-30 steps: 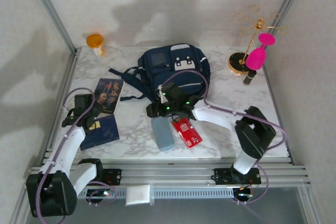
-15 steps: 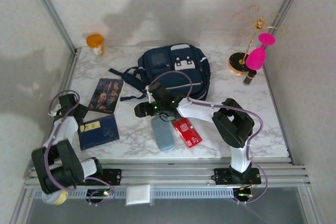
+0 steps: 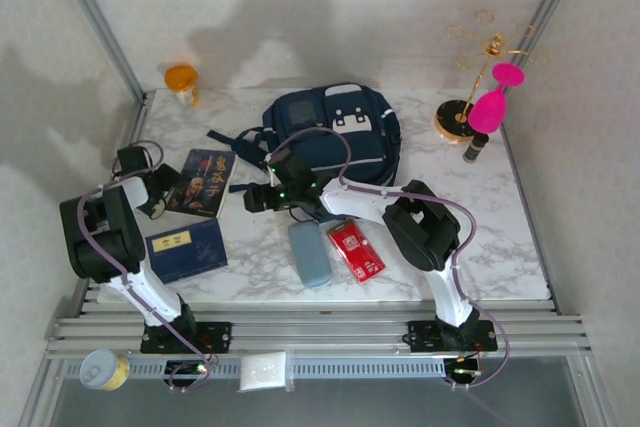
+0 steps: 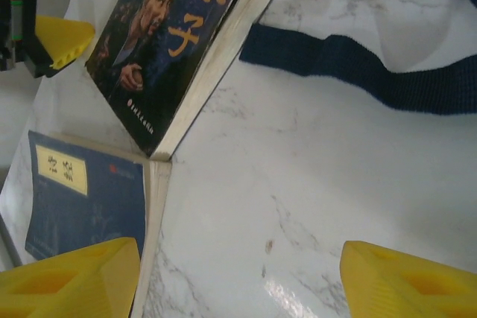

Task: Pack books, pencil case, and school supplies into a backpack

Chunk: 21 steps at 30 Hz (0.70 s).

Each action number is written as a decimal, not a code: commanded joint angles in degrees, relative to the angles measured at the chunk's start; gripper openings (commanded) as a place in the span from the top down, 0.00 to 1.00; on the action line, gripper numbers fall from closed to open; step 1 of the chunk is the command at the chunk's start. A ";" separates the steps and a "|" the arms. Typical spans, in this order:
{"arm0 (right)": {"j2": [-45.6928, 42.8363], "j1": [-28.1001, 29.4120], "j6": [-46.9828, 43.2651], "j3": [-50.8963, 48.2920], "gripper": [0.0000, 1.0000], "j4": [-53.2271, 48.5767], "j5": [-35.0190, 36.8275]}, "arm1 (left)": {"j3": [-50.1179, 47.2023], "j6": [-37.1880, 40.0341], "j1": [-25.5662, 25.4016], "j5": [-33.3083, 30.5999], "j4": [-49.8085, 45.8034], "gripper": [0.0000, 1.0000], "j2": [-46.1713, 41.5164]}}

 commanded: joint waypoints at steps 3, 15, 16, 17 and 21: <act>4.26 0.55 0.83 5.45 0.28 -2.95 1.47 | 1.49 0.19 -4.92 8.58 -2.94 0.15 3.89; 15.32 0.30 8.15 22.43 0.36 -12.35 -1.39 | -11.82 -3.77 -15.24 2.36 -2.55 0.29 -6.89; 16.03 0.22 8.89 22.72 0.36 -12.68 -1.31 | -12.97 -3.99 -15.76 2.44 -1.40 0.29 -8.17; 16.62 0.05 9.28 23.40 0.36 -13.02 -0.57 | -13.57 -4.35 -15.97 2.02 -0.93 0.30 -8.85; 20.89 -0.35 9.33 29.12 0.37 -14.43 -1.47 | -12.69 -3.50 -15.92 -0.23 -3.78 0.36 -9.37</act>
